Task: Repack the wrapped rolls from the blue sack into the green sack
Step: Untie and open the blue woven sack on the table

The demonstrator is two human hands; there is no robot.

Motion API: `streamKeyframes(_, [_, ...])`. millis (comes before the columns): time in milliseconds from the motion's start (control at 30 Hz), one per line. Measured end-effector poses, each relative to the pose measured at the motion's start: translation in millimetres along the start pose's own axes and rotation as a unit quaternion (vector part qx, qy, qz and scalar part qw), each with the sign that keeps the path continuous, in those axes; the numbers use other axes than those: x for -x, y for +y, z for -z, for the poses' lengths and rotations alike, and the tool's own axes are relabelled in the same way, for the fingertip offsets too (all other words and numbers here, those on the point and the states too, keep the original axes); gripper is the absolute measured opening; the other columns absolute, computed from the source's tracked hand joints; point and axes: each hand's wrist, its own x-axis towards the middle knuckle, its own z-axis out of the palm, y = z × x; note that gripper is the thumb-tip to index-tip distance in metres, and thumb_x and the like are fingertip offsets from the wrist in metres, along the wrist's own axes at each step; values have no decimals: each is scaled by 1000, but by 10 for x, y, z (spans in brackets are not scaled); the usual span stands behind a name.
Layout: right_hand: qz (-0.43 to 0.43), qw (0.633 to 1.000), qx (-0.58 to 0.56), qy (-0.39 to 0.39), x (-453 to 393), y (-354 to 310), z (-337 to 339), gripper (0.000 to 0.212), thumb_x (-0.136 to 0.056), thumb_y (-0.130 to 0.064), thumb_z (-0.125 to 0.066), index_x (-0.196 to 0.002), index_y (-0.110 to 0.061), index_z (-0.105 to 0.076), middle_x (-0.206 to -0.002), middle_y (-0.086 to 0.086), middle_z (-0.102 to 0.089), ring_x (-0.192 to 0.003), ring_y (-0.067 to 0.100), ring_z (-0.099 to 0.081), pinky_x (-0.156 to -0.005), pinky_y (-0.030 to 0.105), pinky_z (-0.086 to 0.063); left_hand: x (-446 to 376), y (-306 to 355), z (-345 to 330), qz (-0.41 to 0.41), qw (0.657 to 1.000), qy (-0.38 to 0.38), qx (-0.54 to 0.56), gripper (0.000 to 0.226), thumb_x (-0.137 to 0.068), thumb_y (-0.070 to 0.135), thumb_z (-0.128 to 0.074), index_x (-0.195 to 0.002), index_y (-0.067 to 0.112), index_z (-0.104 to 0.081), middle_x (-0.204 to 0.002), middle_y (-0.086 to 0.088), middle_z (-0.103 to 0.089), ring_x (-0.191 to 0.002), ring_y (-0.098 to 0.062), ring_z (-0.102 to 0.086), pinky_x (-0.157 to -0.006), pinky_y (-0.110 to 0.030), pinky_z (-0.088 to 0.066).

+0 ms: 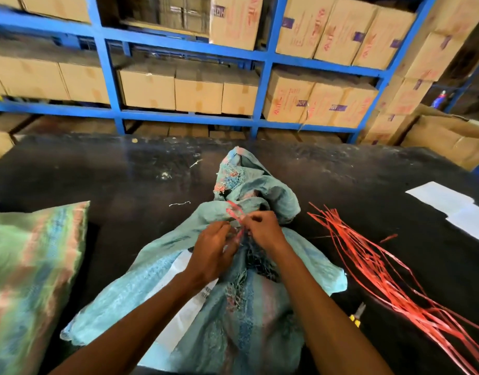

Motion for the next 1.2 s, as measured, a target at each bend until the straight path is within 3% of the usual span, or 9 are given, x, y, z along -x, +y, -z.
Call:
streamKeyframes(100, [16, 999, -33, 37, 176, 23, 402, 21, -88, -14, -63, -69, -6, -67, -45, -10, -52, -44, -1, -42, -48, 15, -35, 74, 260, -15, -46, 999, -22, -20, 58, -88, 61, -43, -110, 12, -64, -121, -12, -61, -115, -28, -55, -94, -41, -45])
streamKeyframes(300, [-38, 980, -55, 189, 779, 749, 1409, 28, -88, -9, -63, -60, -9, -63, -45, -7, -51, -42, 1, -43, -49, 24, -38, 275, 704, -236, 18, 937, -320, -137, 129, -38, 100, -3, -145, 32, -28, -157, -6, -19, -145, -26, -14, -117, -45, -15])
streamKeyframes(400, [-136, 962, 49, 231, 1192, 1368, 1875, 33, -87, -14, -63, -58, 0, -60, -56, 11, -56, -57, 21, -52, -62, 41, -46, 391, 699, -446, 38, 945, -287, -153, 115, -48, 96, -18, -141, 31, -36, -148, -10, -33, -137, -29, -30, -111, -40, -28])
streamKeyframes(567, [-275, 920, 251, 122, 1887, 2280, 2308, 49, -89, -26, -62, -46, -18, -40, -73, 25, -66, -78, 36, -64, -62, 29, -31, 438, 702, -613, 34, 962, -241, -128, 95, -58, 80, -37, -133, 23, -49, -131, -13, -51, -121, -33, -48, -100, -39, -40])
streamKeyframes(700, [-300, 911, 243, 142, 2005, 2450, 2189, 31, -84, -37, -65, -72, -9, -60, -78, 19, -63, -90, 39, -65, -68, 36, -46, 463, 733, -574, 34, 955, -245, -165, 97, -60, 83, -38, -133, 19, -48, -131, -15, -51, -121, -35, -49, -98, -42, -41])
streamKeyframes(767, [-277, 900, 270, 202, 1955, 2323, 2117, 40, -84, -33, -65, -115, -9, -57, -111, 22, -59, -107, 39, -58, -85, 43, -47, 487, 796, -529, 17, 951, -250, -184, 107, -61, 93, -25, -134, 17, -47, -137, -16, -47, -129, -36, -42, -104, -45, -37])
streamKeyframes(833, [-215, 902, 292, 234, 1846, 2151, 2037, 47, -86, -26, -64, -128, -10, -50, -125, 22, -53, -115, 38, -53, -93, 47, -45, 549, 866, -435, 11, 951, -253, -179, 110, -62, 93, -12, -140, 21, -39, -149, -11, -35, -141, -31, -25, -114, -44, -25])
streamKeyframes(1067, [5, 971, 148, 188, 1134, 1261, 1331, 24, -82, -12, -62, -106, -8, -64, -98, 14, -59, -91, 32, -60, -83, 47, -50, 803, 751, 159, 91, 986, -108, -88, 89, -83, 76, -13, -139, 14, -44, -147, -9, -40, -139, -23, -33, -112, -28, -20])
streamKeyframes(1200, [107, 985, 81, 108, 948, 635, 669, 16, -84, -11, -60, -99, -9, -66, -93, 6, -57, -89, 27, -59, -81, 43, -50, 993, 445, 505, 160, 977, -66, -122, 94, -80, 79, -8, -137, 14, -47, -146, -8, -43, -138, -25, -35, -112, -34, -24])
